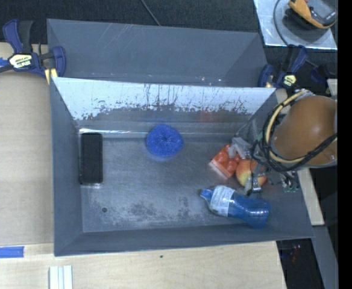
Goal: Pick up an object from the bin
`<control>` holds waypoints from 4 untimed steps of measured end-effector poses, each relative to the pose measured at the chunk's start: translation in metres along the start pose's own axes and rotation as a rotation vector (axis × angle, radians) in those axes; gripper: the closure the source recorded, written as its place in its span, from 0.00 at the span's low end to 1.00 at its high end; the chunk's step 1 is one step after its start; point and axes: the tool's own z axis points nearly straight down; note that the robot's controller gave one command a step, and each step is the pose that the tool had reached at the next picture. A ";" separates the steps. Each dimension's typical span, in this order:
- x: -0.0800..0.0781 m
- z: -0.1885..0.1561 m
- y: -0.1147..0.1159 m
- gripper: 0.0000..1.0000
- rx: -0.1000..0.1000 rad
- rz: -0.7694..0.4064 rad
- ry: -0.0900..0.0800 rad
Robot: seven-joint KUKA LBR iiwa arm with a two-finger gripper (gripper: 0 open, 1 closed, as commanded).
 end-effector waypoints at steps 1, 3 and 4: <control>-0.038 0.005 -0.006 0.00 -0.001 -0.137 -0.002; -0.038 0.005 0.017 0.00 0.004 0.003 -0.014; -0.058 0.007 0.025 0.00 0.011 -0.112 -0.018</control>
Offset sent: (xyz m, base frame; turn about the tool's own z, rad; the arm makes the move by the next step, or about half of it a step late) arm 0.0093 0.0124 -0.0060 0.0658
